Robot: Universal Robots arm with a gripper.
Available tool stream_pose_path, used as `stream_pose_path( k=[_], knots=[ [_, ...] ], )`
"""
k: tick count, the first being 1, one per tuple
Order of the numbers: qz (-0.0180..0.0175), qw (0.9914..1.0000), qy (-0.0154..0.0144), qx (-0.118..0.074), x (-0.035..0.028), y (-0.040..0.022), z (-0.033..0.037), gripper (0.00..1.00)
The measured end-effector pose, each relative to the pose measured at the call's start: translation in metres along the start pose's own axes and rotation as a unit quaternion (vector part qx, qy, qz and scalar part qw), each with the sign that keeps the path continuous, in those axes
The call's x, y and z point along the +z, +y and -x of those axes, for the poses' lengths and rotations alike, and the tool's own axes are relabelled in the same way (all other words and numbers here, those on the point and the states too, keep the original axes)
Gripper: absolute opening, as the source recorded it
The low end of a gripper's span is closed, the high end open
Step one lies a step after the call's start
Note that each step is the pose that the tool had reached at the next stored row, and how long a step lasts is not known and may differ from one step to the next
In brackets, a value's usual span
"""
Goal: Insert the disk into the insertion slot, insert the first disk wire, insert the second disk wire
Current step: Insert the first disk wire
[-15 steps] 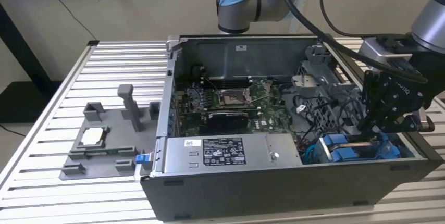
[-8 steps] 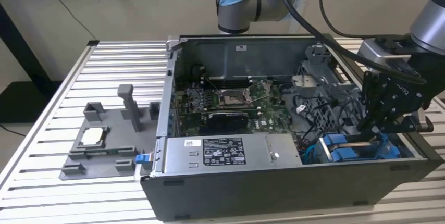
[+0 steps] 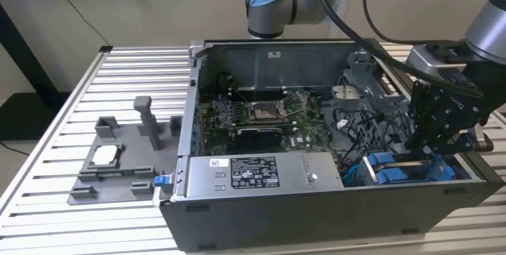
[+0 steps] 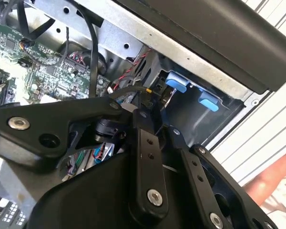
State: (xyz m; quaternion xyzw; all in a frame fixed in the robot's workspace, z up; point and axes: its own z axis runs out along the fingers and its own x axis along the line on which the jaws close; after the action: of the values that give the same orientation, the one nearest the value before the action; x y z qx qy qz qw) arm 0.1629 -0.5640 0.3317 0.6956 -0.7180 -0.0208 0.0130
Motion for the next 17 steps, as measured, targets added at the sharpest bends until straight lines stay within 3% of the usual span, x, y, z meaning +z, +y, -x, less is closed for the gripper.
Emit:
stream_pose_path(
  k=[5, 17],
  knots=[
    [0.0000, 1.00000, 0.0002, 0.000, -0.0039, 0.0001, 0.0001, 0.27],
    [0.0000, 1.00000, 0.0004, 0.000, -0.0352, 0.0017, 0.0003, 0.27]
  ],
)
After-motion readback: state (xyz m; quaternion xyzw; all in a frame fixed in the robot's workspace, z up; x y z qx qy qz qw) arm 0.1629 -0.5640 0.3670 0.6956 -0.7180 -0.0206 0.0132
